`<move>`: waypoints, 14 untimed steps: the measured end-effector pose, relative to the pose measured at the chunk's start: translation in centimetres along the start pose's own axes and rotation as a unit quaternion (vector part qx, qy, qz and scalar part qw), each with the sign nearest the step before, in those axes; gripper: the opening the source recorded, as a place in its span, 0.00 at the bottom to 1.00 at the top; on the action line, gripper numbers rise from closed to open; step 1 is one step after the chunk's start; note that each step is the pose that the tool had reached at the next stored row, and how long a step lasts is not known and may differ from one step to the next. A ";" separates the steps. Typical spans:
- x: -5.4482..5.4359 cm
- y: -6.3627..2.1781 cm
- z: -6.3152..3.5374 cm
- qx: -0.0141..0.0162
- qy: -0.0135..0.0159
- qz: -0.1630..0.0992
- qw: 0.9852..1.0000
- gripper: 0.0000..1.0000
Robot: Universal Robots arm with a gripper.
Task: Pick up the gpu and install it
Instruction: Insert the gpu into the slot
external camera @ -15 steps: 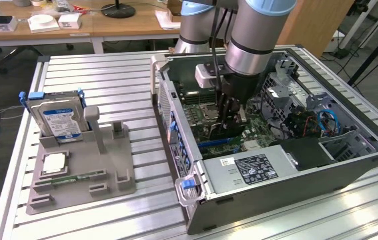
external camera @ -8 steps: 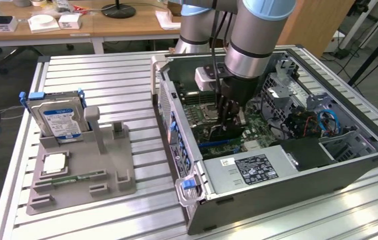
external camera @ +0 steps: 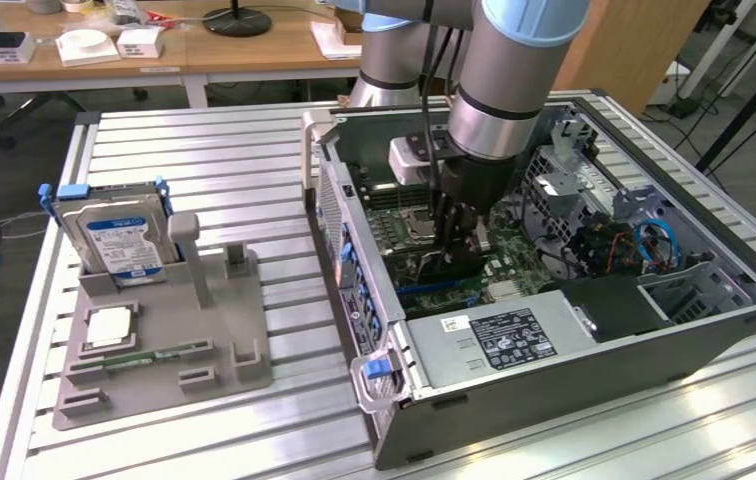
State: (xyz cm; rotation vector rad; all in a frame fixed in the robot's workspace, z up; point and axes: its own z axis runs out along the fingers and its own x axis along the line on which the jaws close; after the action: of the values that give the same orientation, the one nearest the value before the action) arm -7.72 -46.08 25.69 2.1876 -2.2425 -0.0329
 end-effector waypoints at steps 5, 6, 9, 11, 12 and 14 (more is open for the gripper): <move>0.0 0.02 -0.15 0.000 0.000 0.000 1.000 0.26; 0.0 0.04 -0.29 0.000 0.000 0.000 1.000 0.26; 0.0 0.03 -0.41 0.000 0.000 0.000 1.000 0.26; 0.0 0.02 -0.37 0.000 0.000 0.000 1.000 0.26; 0.0 0.02 -0.36 0.000 0.000 0.000 1.000 0.26; 0.0 0.01 -0.25 0.000 0.000 0.000 1.000 0.26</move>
State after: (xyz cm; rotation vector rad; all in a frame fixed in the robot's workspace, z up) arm -7.73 -46.05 25.93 2.1875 -2.2426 -0.0326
